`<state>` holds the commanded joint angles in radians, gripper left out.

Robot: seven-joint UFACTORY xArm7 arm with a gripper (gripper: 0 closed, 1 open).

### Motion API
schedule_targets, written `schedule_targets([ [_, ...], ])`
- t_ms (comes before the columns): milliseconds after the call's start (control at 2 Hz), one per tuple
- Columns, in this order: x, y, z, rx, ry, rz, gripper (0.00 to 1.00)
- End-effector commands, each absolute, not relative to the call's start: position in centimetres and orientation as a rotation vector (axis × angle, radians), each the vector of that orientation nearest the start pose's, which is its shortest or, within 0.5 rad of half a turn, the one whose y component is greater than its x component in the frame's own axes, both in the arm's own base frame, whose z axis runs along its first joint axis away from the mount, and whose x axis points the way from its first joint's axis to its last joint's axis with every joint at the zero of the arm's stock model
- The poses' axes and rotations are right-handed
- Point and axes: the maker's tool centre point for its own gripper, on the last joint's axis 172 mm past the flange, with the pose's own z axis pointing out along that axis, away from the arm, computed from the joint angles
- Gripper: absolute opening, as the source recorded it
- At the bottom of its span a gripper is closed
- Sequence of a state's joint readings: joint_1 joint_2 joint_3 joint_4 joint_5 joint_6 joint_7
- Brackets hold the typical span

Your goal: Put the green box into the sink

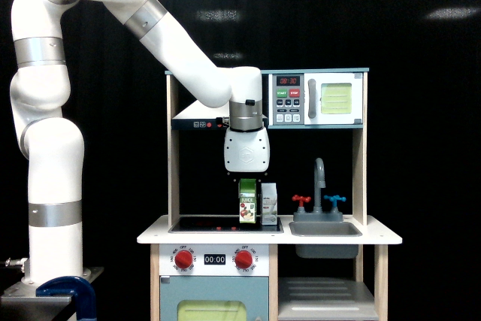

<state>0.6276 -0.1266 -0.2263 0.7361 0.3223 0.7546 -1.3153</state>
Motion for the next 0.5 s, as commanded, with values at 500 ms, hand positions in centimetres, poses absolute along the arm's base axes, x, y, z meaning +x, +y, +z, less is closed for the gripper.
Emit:
schedule_targets([
  [500,49.4,18.9,14.7,-2.157,-1.993,-0.303,0.0],
])
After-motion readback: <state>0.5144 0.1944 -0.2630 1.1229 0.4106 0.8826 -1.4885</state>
